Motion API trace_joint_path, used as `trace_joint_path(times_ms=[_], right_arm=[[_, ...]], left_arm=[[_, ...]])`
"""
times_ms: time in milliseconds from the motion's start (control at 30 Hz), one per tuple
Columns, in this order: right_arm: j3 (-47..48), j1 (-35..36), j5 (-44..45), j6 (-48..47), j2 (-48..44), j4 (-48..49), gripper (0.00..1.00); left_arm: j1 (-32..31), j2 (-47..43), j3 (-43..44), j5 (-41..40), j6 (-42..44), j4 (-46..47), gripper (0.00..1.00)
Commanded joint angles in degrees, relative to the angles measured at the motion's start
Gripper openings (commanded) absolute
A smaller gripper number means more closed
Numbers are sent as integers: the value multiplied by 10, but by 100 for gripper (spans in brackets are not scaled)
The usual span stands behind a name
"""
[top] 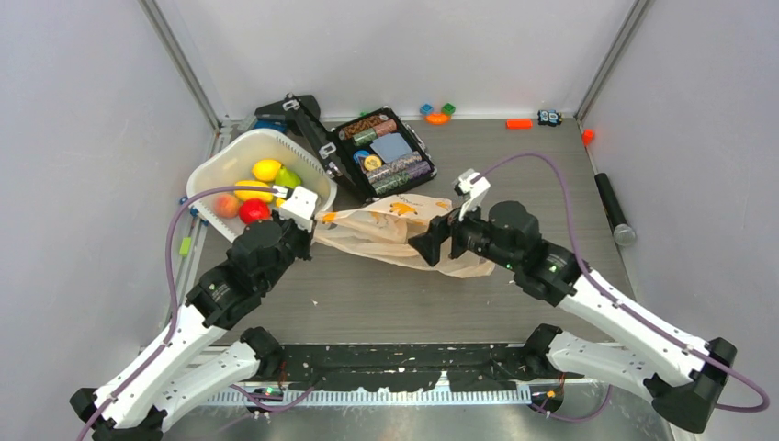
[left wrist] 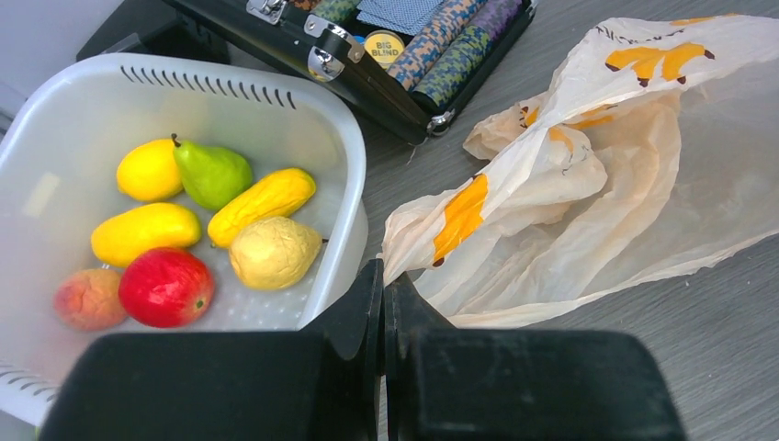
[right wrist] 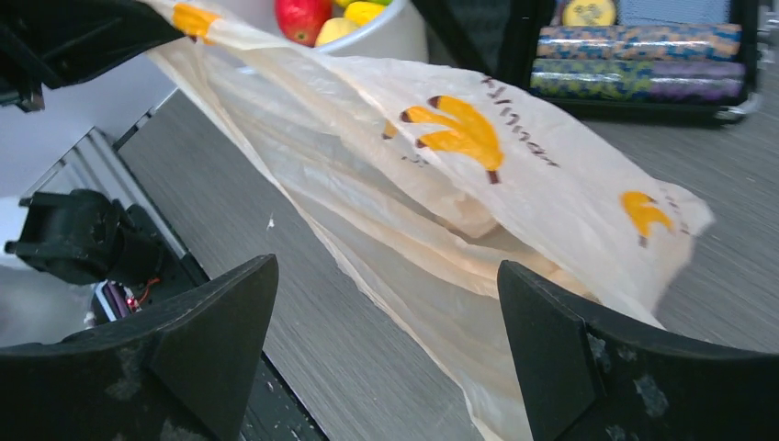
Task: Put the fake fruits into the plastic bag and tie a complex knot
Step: Open the plastic bag at the center of the board.
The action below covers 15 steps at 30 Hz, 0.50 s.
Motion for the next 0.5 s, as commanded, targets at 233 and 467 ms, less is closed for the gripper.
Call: trace_joint_path(times_ms=[233,467], right_arm=[[64,-97,107,62,-93,-286,96],[26,-162,34,70,-126,-317,97]], left_arm=[[3,-10,23,-64,-5,2,0],[3,-1,24,-67,-5,-1,0]])
